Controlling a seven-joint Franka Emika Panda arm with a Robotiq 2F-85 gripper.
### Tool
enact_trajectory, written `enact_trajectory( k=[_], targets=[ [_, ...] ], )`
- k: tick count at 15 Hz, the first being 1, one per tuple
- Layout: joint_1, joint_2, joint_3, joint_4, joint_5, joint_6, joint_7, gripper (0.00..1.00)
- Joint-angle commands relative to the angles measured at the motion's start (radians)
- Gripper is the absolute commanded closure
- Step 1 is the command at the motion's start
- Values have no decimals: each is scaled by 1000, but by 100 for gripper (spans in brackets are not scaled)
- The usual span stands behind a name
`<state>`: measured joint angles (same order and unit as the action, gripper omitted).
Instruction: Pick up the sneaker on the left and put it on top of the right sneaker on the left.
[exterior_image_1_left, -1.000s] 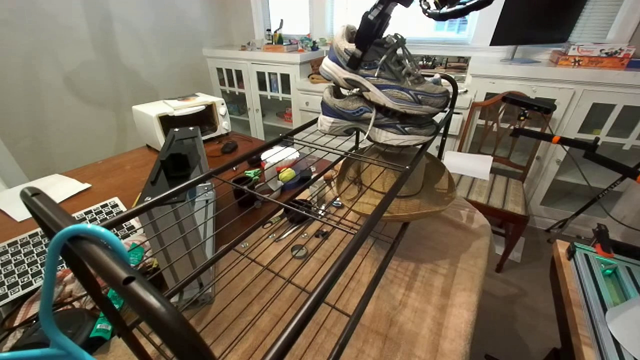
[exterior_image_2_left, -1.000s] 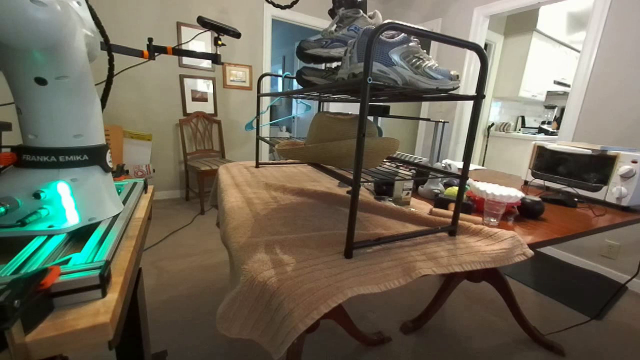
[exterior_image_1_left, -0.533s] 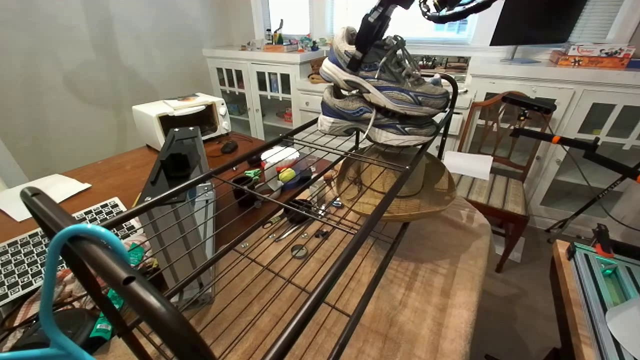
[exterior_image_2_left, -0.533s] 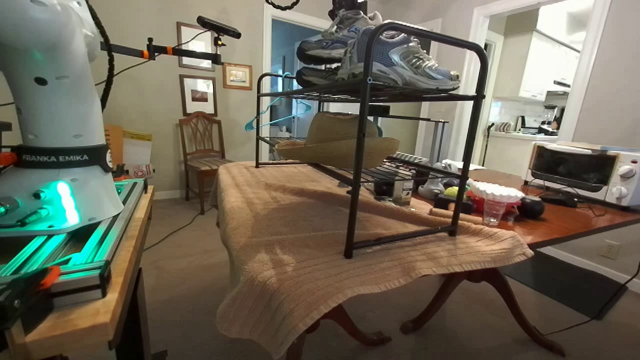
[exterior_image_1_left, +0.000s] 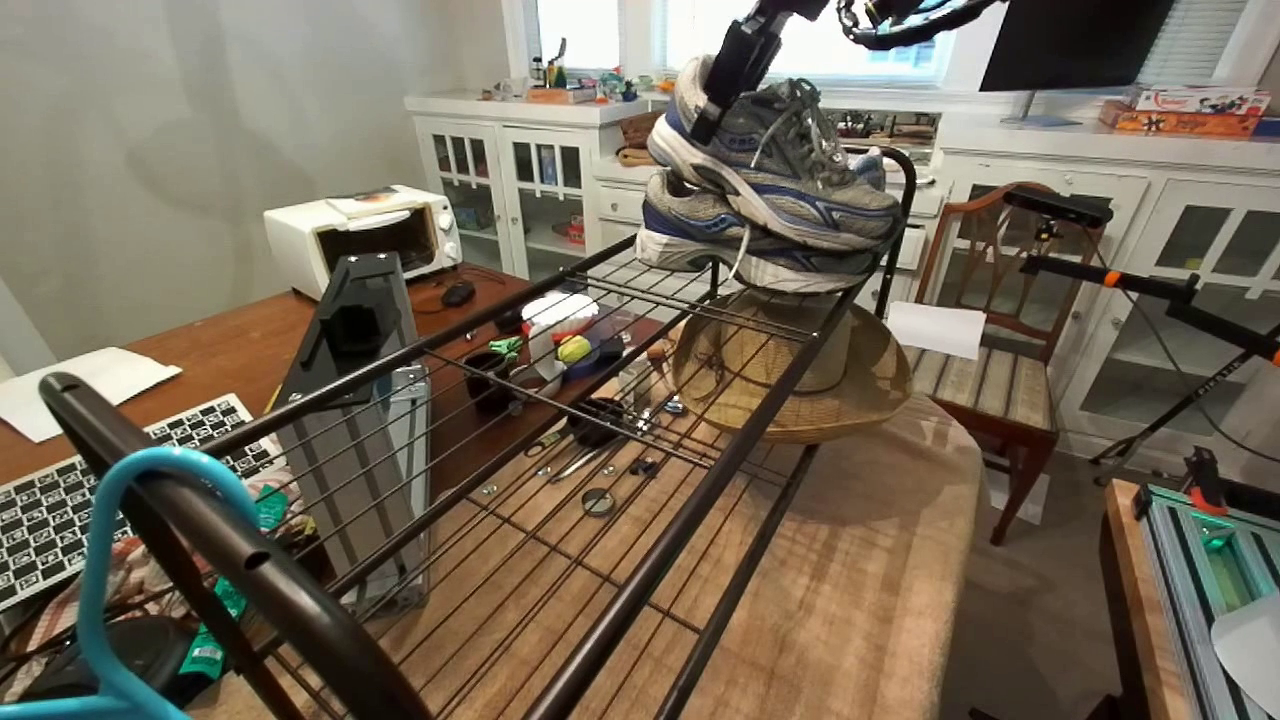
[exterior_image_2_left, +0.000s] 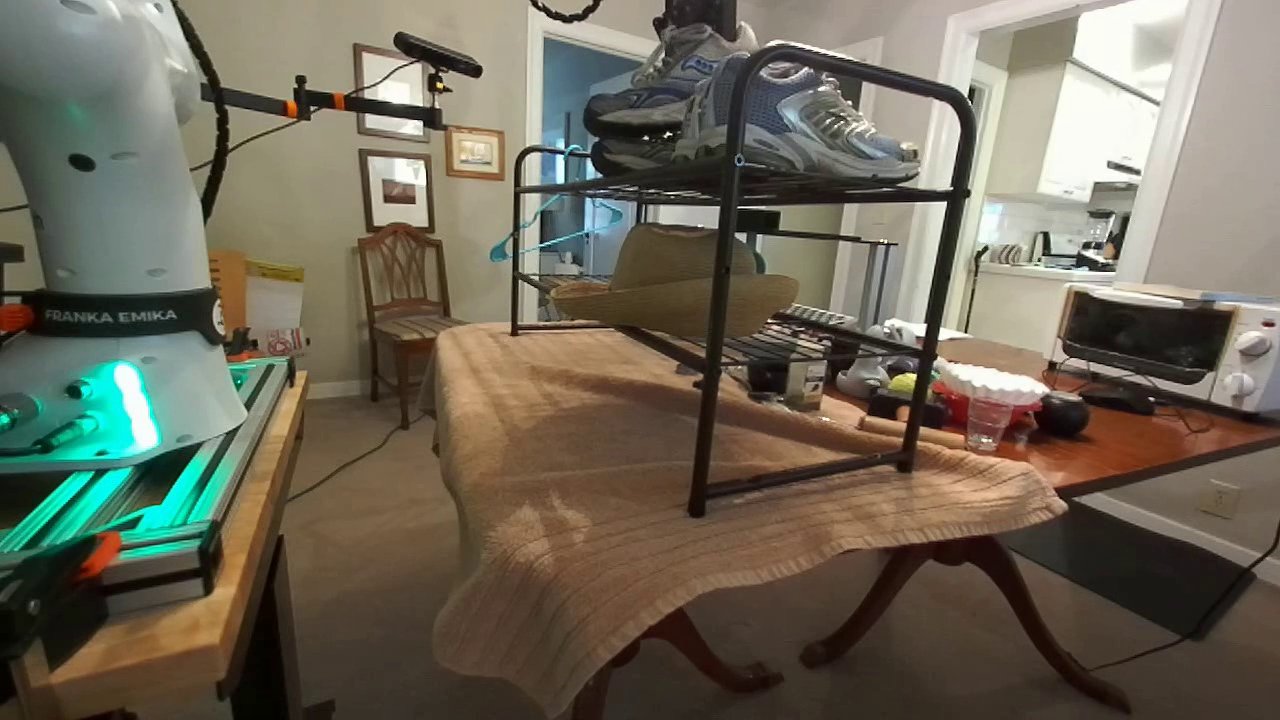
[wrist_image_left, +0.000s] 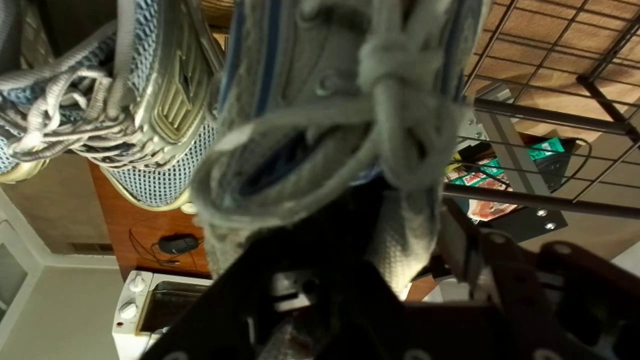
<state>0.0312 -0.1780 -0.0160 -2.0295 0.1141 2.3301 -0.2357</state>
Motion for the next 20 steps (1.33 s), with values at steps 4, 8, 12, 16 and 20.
enact_trajectory(
  k=[4,8,12,16,20],
  targets=[
    [8,-1,-8,-14,28,30,-27,1],
    [11,-6,-5,-11,33,26,-22,0],
    [15,-9,-4,-5,44,17,-14,0],
    [15,-13,0,0,45,12,7,0],
    [16,-22,1,5,48,6,17,0]
  ],
)
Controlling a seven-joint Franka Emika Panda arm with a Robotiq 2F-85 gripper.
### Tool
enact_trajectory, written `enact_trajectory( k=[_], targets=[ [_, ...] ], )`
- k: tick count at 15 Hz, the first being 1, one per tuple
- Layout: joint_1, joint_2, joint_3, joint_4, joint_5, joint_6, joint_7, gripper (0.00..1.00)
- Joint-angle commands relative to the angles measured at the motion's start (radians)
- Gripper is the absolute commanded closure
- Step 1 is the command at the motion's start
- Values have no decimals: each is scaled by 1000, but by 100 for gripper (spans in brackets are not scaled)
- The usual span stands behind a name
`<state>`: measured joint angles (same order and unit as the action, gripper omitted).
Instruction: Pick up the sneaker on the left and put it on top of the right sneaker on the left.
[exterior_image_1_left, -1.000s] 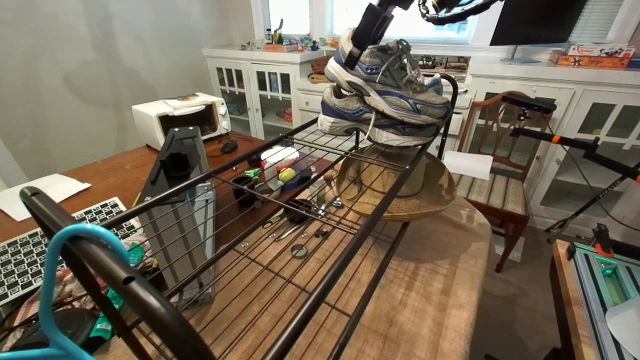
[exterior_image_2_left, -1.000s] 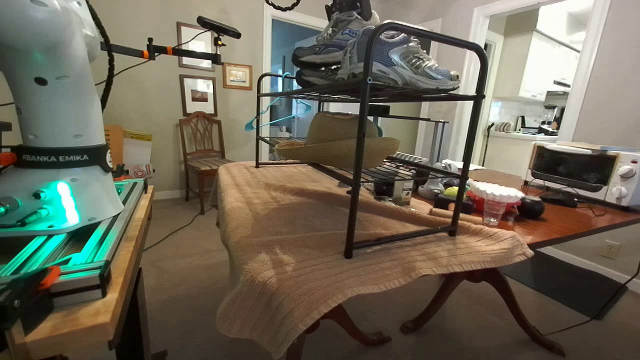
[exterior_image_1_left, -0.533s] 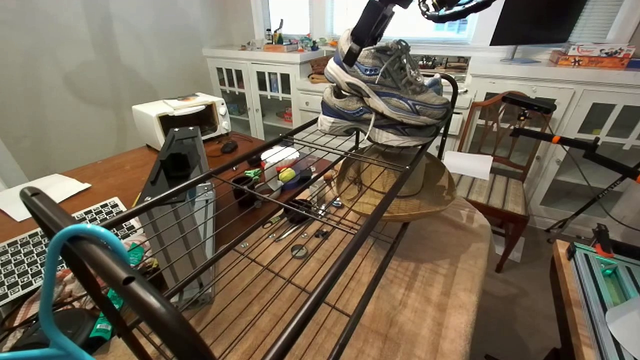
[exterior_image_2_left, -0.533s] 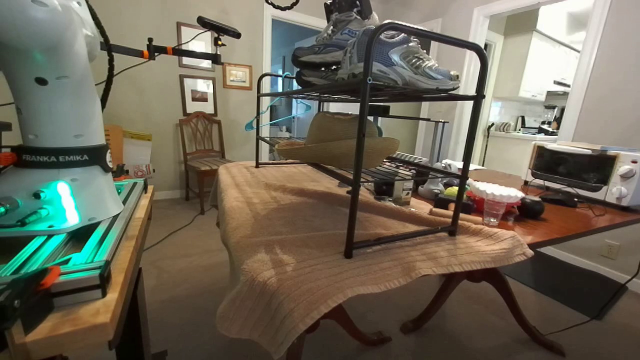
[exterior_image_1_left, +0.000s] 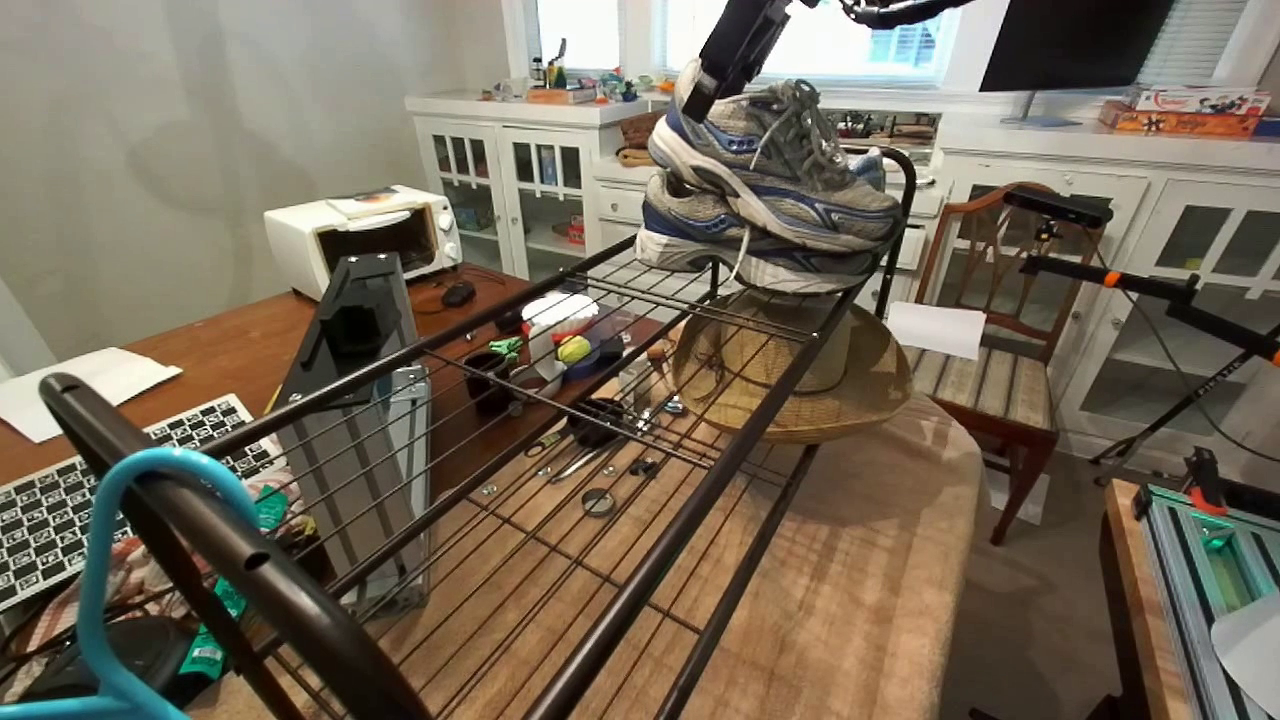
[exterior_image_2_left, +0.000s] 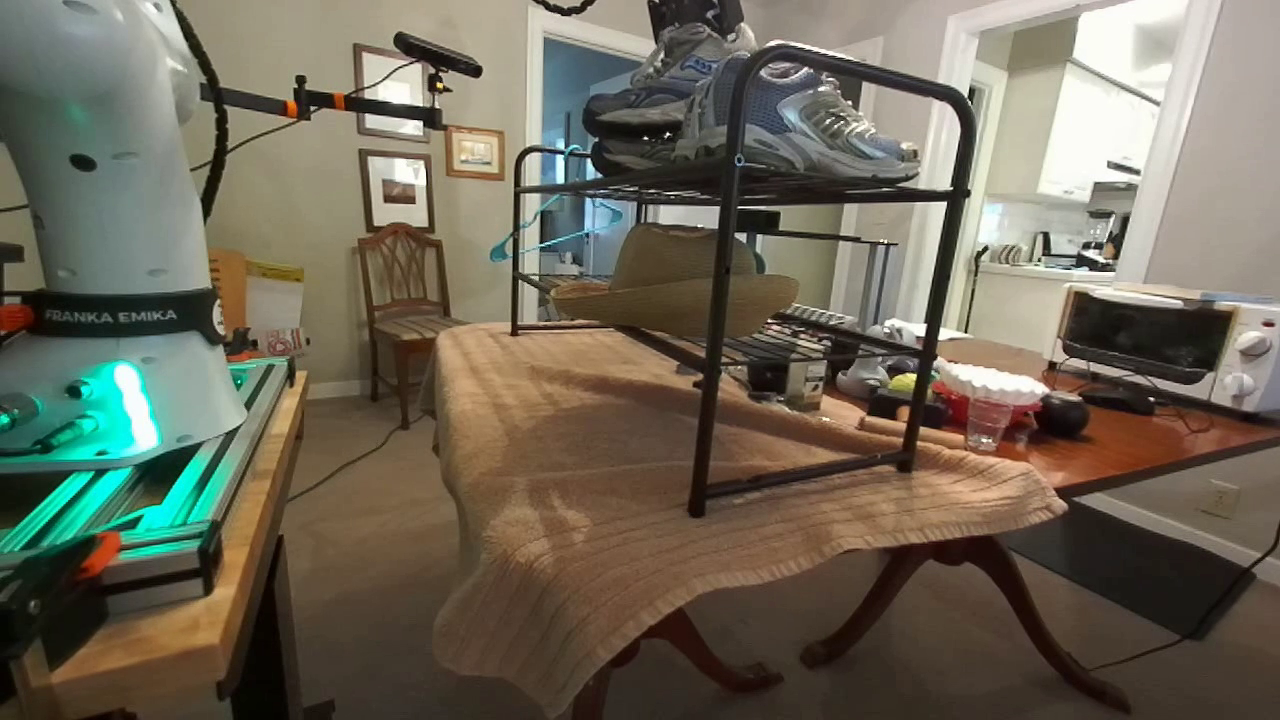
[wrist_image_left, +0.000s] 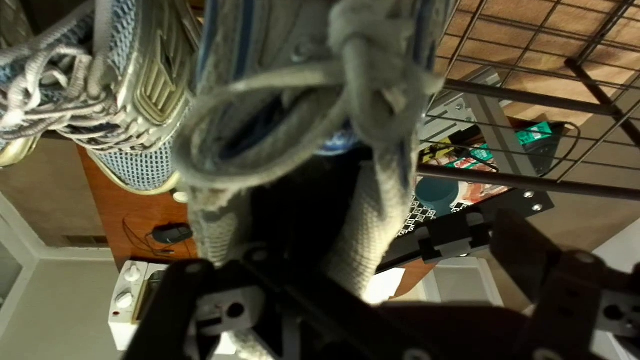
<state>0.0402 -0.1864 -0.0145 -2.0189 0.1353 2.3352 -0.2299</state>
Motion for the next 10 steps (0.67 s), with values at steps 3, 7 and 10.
enact_trajectory(
  k=[3,7,10],
  targets=[
    [4,-26,6,0,12,-19,49,0],
    [-2,-43,16,4,-8,-26,121,0],
    [-4,-60,22,2,-16,-19,159,0]
  ],
)
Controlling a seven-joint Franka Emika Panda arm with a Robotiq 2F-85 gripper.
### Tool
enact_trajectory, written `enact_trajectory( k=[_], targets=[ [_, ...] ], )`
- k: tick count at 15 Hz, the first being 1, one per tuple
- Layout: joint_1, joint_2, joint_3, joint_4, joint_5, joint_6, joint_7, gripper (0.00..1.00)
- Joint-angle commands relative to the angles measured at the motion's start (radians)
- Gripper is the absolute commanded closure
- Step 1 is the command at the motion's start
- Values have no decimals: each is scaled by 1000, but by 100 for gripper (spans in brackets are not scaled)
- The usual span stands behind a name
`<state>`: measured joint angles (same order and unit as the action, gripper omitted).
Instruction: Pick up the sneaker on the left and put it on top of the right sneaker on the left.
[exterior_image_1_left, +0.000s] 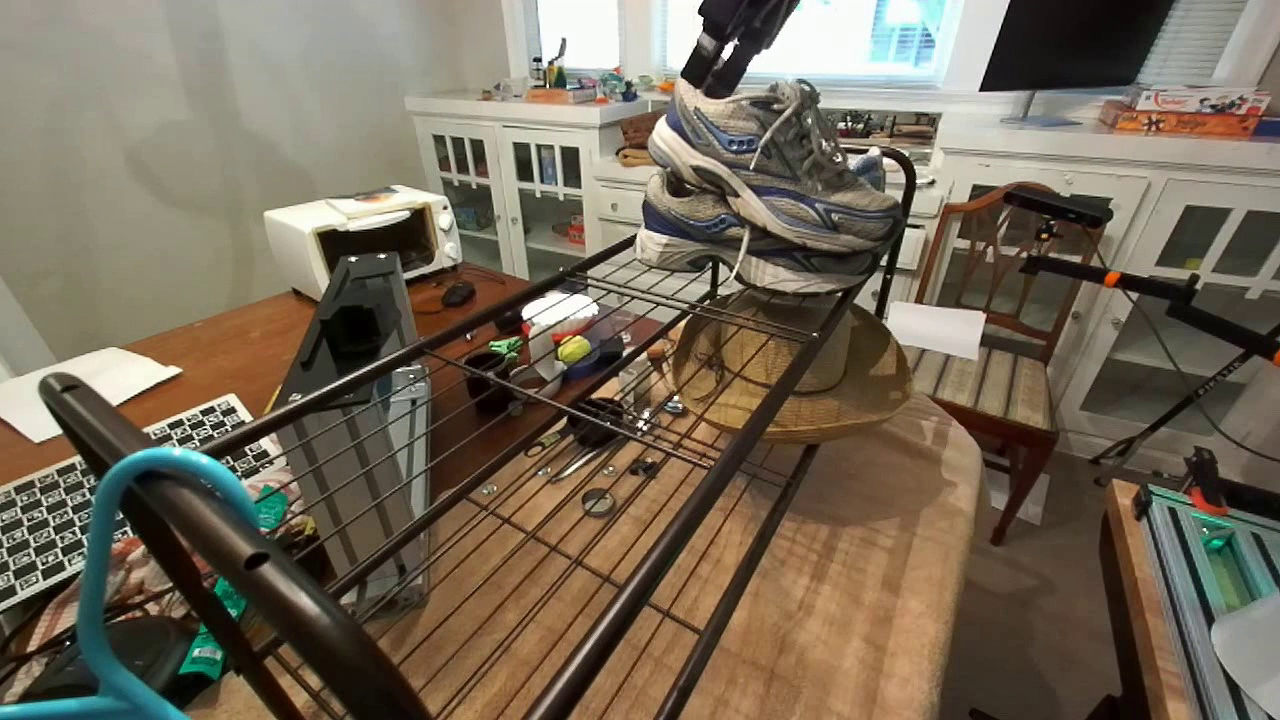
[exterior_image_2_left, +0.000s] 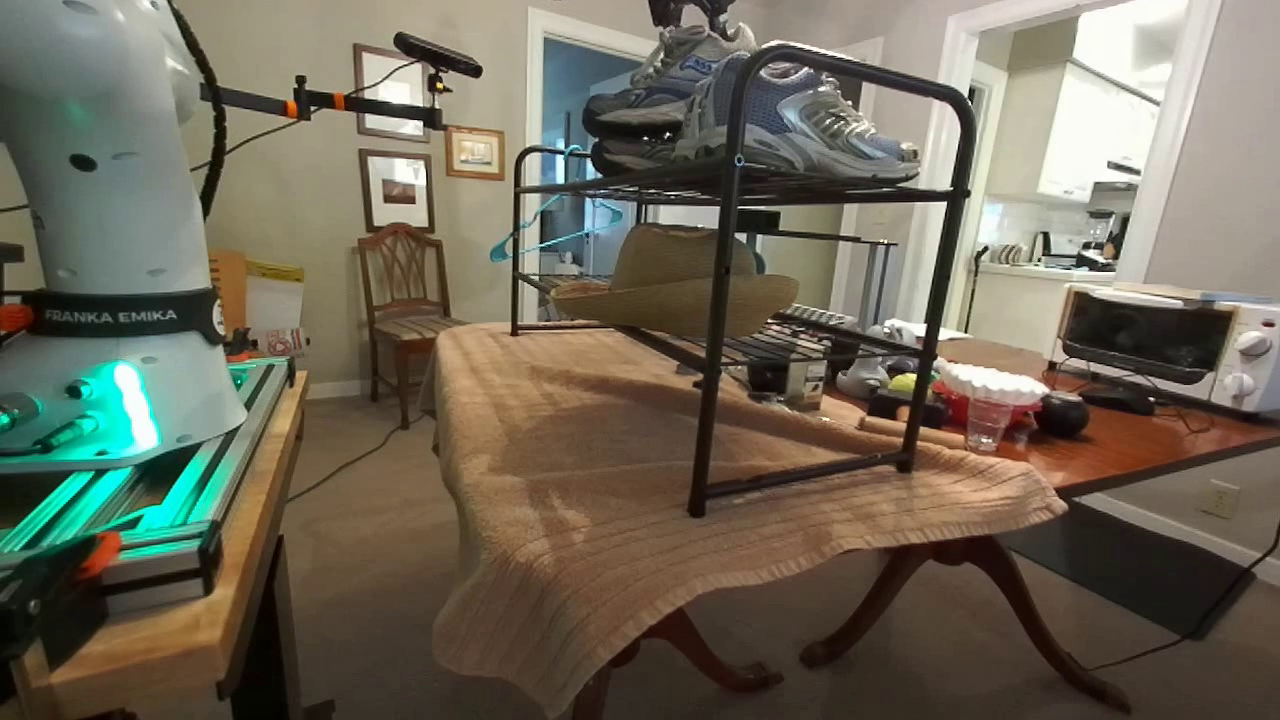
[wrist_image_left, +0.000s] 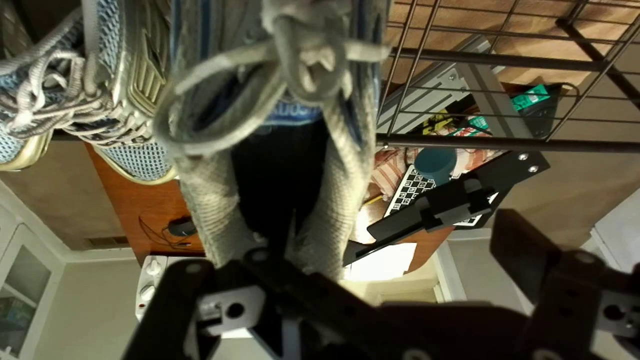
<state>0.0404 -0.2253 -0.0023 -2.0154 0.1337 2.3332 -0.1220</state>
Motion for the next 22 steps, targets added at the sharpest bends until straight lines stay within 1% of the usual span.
enact_trajectory(
  k=[1,6,10,16,22],
  targets=[
    [-5,-30,12,-4,-21,-13,63,0],
    [-8,-83,30,-9,-51,-12,114,0],
    [-19,-124,49,-14,-112,-7,155,0],
    [-58,-194,59,-50,-206,-25,241,0],
    [-103,-279,56,-124,-231,-46,308,0]
  ],
)
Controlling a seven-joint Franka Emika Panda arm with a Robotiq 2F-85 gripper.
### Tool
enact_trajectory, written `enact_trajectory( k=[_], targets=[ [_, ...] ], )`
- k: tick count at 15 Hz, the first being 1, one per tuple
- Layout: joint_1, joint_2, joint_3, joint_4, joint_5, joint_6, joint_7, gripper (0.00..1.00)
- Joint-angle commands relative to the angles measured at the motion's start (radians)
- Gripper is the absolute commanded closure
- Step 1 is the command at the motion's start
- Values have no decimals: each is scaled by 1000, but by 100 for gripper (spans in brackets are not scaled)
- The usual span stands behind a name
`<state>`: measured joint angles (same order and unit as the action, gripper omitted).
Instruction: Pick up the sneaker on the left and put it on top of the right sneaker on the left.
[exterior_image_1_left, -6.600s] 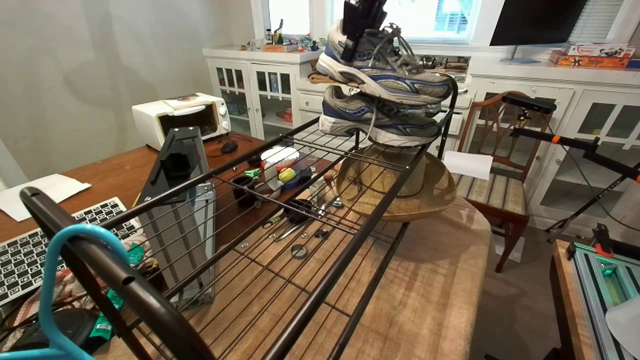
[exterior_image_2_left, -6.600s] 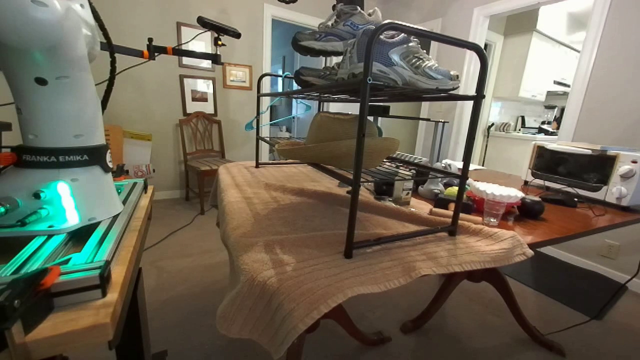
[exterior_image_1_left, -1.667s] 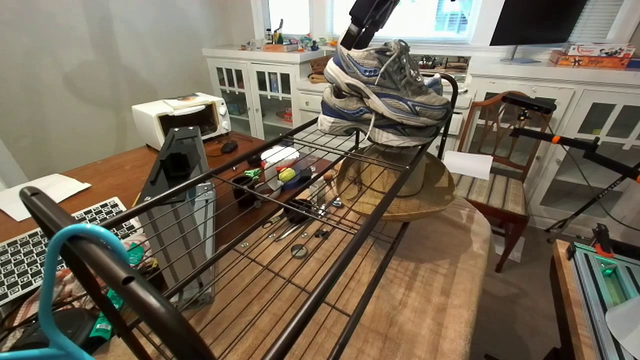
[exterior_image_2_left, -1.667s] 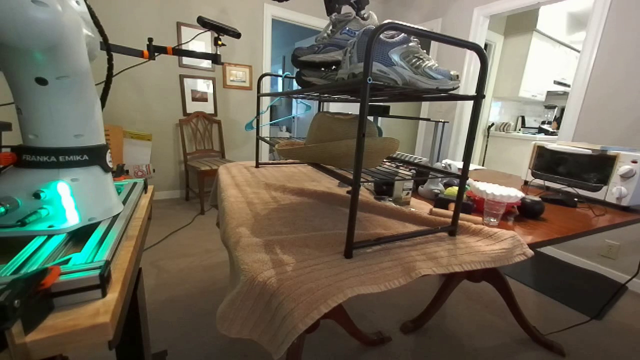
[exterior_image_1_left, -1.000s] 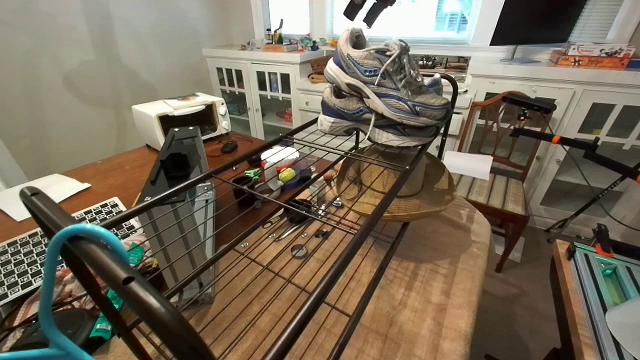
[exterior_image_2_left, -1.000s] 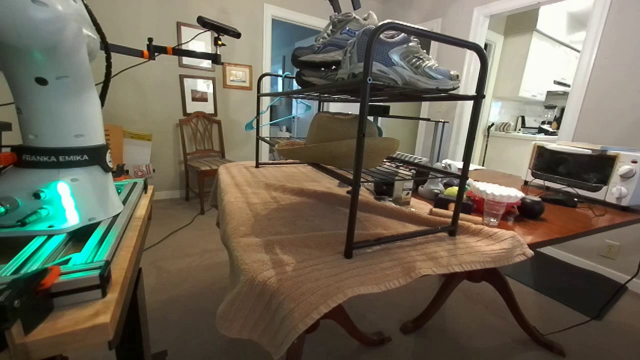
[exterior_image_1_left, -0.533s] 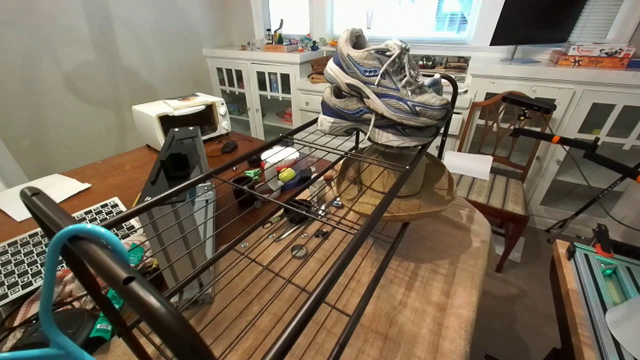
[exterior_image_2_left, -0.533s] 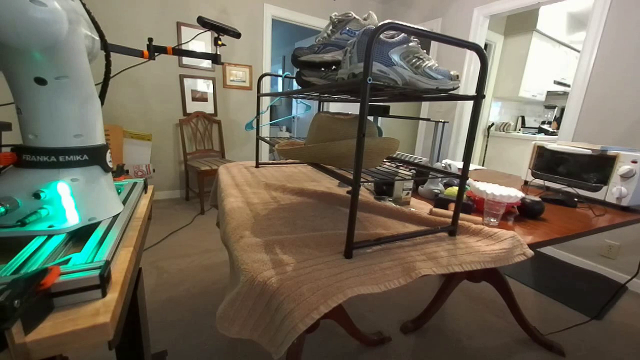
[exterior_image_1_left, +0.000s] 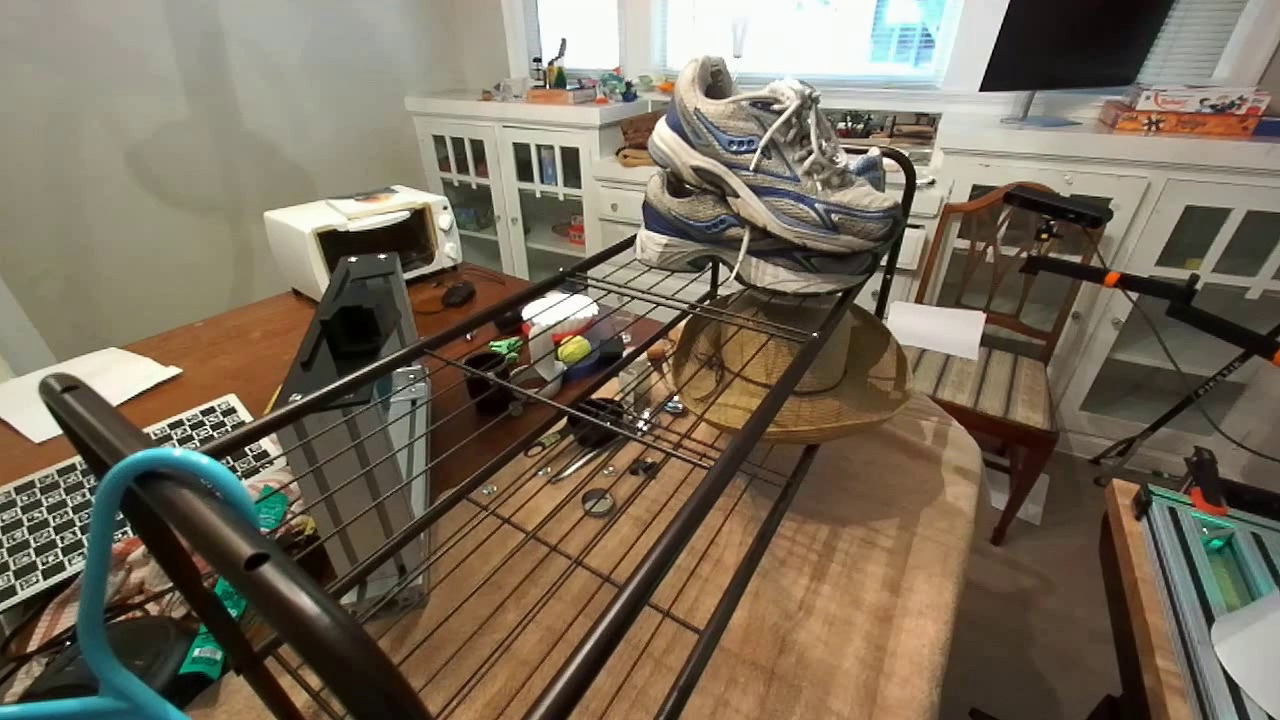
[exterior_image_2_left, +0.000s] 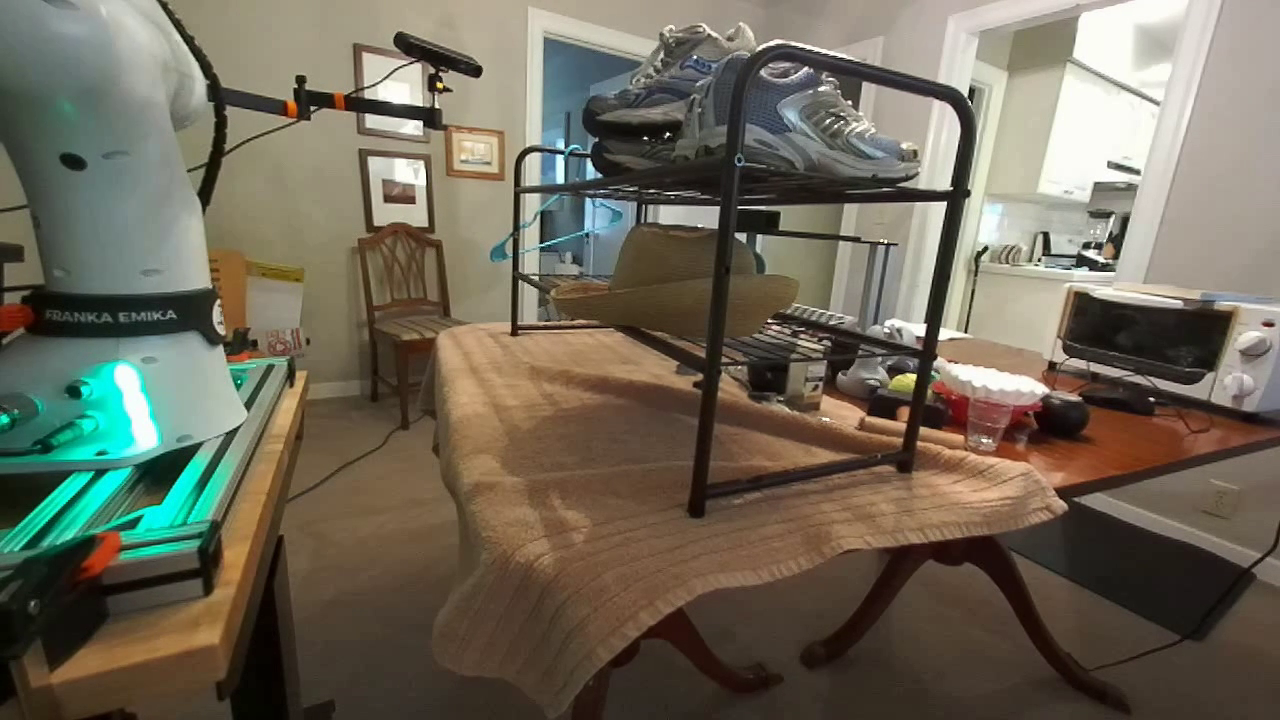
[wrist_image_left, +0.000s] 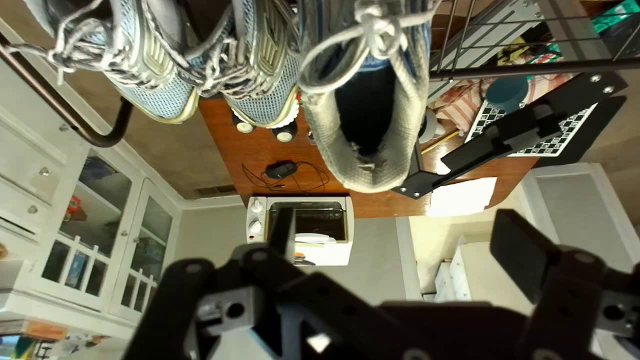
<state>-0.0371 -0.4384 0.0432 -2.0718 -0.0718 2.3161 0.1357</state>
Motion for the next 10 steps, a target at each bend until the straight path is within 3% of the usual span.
enact_trajectory(
  k=[1,4,5,10],
  targets=[
    [-37,-81,12,-86,-32,-37,64,0],
    [-56,-122,9,-130,-22,-51,98,0],
    [-39,-71,-1,-77,-9,-30,55,0],
    [-48,-102,0,-110,-8,-33,74,0]
  ],
)
